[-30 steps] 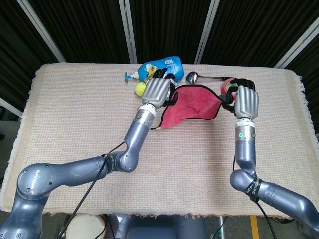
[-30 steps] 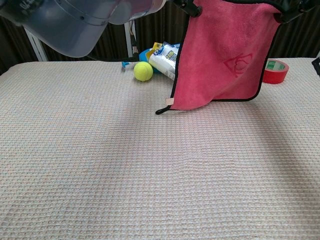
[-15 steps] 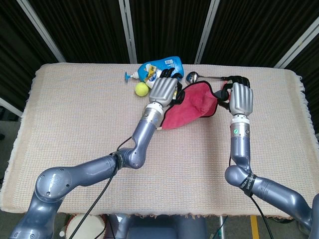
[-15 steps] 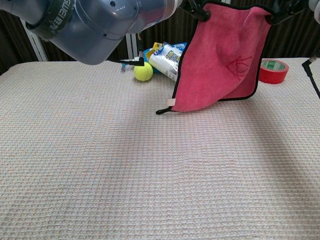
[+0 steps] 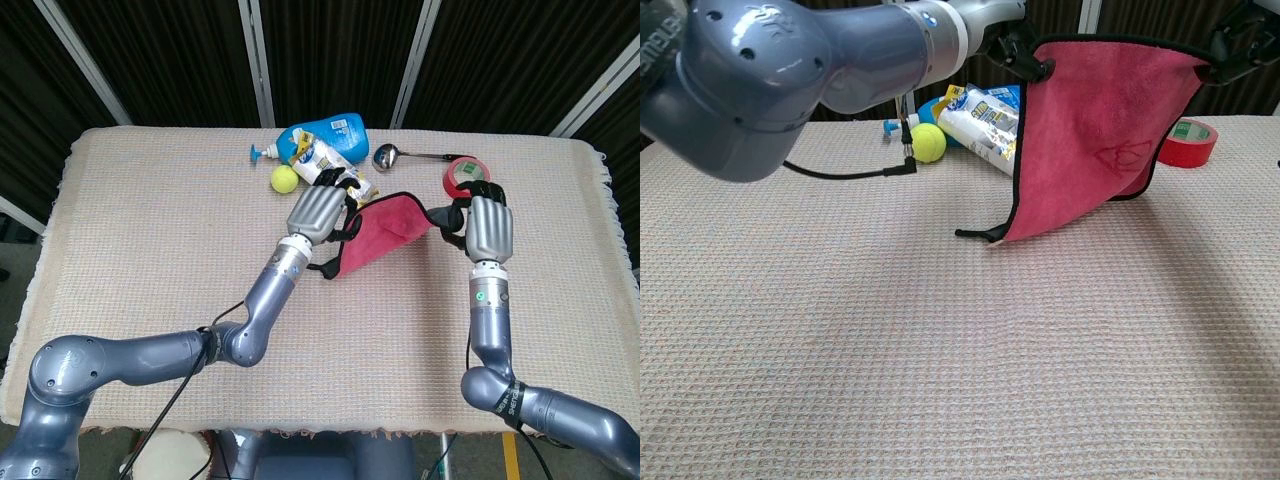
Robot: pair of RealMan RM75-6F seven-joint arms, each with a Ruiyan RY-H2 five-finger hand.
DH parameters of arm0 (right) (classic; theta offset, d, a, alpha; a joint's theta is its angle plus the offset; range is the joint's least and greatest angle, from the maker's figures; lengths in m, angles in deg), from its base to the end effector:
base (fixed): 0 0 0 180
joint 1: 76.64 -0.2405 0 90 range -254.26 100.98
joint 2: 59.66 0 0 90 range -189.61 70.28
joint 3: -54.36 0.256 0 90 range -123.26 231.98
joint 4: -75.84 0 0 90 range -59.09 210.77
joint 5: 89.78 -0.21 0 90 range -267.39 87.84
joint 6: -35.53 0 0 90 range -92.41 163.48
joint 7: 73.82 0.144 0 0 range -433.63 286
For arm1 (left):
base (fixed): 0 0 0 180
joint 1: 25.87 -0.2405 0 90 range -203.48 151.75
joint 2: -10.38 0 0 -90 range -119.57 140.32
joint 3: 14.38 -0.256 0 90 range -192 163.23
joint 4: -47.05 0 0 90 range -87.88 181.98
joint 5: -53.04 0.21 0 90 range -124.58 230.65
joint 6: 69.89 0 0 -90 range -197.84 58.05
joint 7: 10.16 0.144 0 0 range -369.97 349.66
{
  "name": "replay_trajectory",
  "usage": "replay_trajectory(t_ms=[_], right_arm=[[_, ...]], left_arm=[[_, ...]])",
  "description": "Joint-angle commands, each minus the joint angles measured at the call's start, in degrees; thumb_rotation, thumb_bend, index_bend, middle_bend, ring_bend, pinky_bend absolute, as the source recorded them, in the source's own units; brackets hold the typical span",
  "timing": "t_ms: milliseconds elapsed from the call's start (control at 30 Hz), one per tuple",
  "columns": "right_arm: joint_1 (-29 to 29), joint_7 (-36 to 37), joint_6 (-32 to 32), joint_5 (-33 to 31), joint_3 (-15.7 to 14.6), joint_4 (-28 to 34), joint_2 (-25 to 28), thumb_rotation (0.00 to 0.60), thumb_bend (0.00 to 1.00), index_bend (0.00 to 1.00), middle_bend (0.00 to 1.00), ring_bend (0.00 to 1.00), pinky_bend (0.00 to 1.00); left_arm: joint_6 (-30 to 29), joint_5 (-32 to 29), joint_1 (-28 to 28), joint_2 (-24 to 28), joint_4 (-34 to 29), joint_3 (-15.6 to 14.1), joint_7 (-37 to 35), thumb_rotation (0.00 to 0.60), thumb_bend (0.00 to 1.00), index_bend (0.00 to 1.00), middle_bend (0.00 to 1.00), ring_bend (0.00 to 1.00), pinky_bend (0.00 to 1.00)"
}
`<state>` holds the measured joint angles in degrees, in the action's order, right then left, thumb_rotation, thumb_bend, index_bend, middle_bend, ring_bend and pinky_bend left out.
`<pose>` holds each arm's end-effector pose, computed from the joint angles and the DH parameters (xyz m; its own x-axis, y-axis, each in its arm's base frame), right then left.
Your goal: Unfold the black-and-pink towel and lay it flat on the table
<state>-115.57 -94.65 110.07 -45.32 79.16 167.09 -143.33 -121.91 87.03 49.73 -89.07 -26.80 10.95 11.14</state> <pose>-0.1648 -0.3817 0.0936 0.1321 0.0933 0.9868 -0.9891 0.0783 0.1249 0.0667 0.4192 -0.0356 0.1668 0.2660 0.9494 0.9152 -0.4000 -0.0488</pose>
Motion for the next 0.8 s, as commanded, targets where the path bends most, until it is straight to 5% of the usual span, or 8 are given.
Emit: replay_trajectory(t_ms=[33,800], right_arm=[[2.4,0.3,2.1,1.8,-2.1,3.3,1.1,0.600,0.65,0.78,0.30,0.18,0.12],[11.4,0.7,8.0,9.8,-11.0,14.0,3.1,0.600,0.65,0.78,0.30,0.18,0.12]], left_arm=[[-2.4,1.8,-3.0,1.7,-5.3,-2.0,-0.4,0.600,0.53,0.74,0.20,0.00,0.04],[-9.7,6.6,-9.4,3.4,-21.4,-6.4,1.5,0.600,0.53,0.74,0.20,0.00,0.04]])
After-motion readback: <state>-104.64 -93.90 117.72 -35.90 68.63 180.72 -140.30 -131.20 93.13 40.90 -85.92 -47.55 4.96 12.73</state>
